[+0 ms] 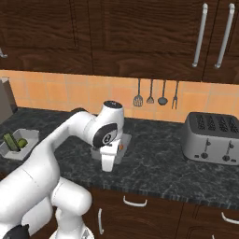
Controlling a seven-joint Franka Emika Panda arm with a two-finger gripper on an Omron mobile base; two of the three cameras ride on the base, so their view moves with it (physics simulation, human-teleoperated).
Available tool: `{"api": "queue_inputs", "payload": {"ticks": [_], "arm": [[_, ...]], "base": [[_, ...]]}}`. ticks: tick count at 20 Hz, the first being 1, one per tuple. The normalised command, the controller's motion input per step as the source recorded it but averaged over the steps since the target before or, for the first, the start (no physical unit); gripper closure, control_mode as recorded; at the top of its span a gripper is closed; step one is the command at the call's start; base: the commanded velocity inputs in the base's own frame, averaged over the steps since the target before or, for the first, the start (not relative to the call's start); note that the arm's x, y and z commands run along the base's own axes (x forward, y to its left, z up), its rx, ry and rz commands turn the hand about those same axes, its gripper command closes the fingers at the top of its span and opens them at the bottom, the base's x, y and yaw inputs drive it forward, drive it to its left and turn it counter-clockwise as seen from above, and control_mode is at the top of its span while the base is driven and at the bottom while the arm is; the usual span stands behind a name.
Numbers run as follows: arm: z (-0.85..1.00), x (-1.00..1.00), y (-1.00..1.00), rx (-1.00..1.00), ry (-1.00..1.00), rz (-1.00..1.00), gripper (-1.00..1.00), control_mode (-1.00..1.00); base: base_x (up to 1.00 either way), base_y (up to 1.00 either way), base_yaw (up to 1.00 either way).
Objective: Take the meat container that has the chicken drumstick and place it on the second highest rack of the freezer. Then take the vegetable container that has the lime and cucumber and place it on the highest rack of the freezer.
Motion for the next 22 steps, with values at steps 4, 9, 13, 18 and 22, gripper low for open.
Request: {"api": "queue_inputs", "payload": {"ticks": [4,9,13,18,22], "arm": [[0.47,-0.01,0.97,-0.10,0.00,-0.12,1.00,-1.00],[0.45,0.00,0.50,-0.06,0.00,-0.14,1.00,-1.00],[0.38,-0.09,0.03,-0.01,0.00,0.02,1.00,-1.00],[0.32,-0.34,-0.02,0.00,-0.02,0.20,1.00,-1.00],[0.15,-0.41,-0.01,0.00,0.00,0.16,1.00,-1.00]], "base": [[0.00,0.00,0.00],[0.00,0.00,0.00],[0.00,0.00,0.00],[0.00,0.00,0.00],[0.00,0.00,0.00]]}}
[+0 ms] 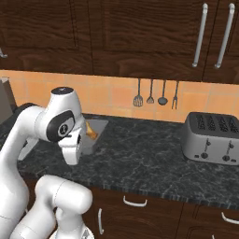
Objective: Take the meat container that has the chicken drumstick and place it on the second highest rack of the freezer. Then take the vegetable container that has the lime and cucumber and place it on the highest rack of the freezer.
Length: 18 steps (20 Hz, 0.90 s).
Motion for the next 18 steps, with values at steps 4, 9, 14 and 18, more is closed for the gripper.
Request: {"api": "queue_inputs", "payload": {"ticks": [4,9,14,18], "arm": [[0.00,0.00,0.00,0.00,0.00,0.00,1.00,1.00],[0.00,0.00,0.00,0.00,0.00,0.00,1.00,1.00],[0.00,0.00,0.00,0.00,0.00,0.00,1.00,1.00],[0.00,0.00,0.00,0.00,0.00,0.00,1.00,1.00]], "base": [[-0.95,0.26,-0.01],[-0.94,0.56,-0.55],[-0.32,0.02,-0.98],[-0.05,0.00,-1.00]]}}
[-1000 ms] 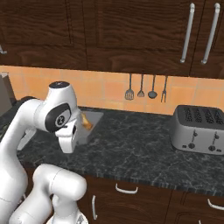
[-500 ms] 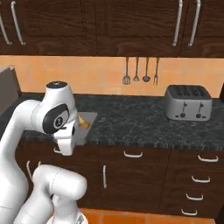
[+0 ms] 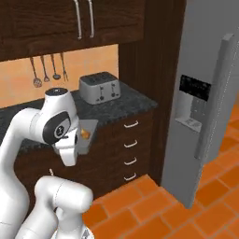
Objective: Take the meat container that has the chicken drumstick and place it on the second highest rack of the freezer. Then take the vegetable container that has the lime and cucumber and place it on the highest rack of the freezer.
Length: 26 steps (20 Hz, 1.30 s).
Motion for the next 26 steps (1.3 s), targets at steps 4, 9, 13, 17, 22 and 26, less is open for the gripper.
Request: {"api": "queue_inputs", "payload": {"ticks": [4,9,13,17,22,26], "arm": [[0.00,0.00,0.00,0.00,0.00,0.00,1.00,1.00],[0.00,0.00,0.00,0.00,0.00,0.00,1.00,1.00],[0.00,0.00,0.00,0.00,0.00,0.00,1.00,1.00],[0.00,0.00,0.00,0.00,0.00,0.00,1.00,1.00],[0.00,0.00,0.00,0.00,0.00,0.00,1.00,1.00],[0.00,0.00,0.00,0.00,0.00,0.00,1.00,1.00]], "base": [[-0.04,-0.01,-0.97],[0.02,-0.41,-0.84],[0.26,-0.48,-0.74],[0.78,-0.24,-0.38],[1.00,-0.22,-0.02],[1.00,-0.37,0.00]]}}
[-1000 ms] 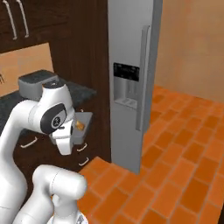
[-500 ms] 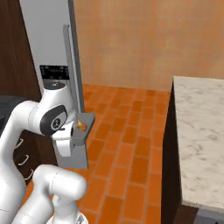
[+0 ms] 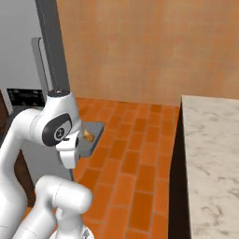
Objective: Take the meat container that has the chicken drumstick and place it on the second highest rack of the freezer. Then take the vegetable container that has the lime and cucumber and place it on the highest rack of the freezer.
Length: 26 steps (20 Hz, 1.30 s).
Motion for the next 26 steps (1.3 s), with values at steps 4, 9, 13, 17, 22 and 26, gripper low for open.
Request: {"api": "queue_inputs", "payload": {"ticks": [4,9,13,17,22,26], "arm": [[0.00,0.00,0.00,0.00,0.00,0.00,1.00,1.00],[0.00,0.00,0.00,0.00,0.00,0.00,1.00,1.00],[0.00,0.00,0.00,0.00,0.00,0.00,1.00,1.00],[0.00,0.00,0.00,0.00,0.00,0.00,1.00,1.00],[0.00,0.00,0.00,0.00,0.00,0.00,1.00,1.00],[0.00,0.00,0.00,0.00,0.00,0.00,1.00,1.00]], "base": [[1.00,-0.53,0.00],[1.00,-0.53,0.00],[1.00,-0.50,0.06],[1.00,-0.42,0.08],[1.00,-0.09,0.27],[0.90,-0.01,0.63]]}}
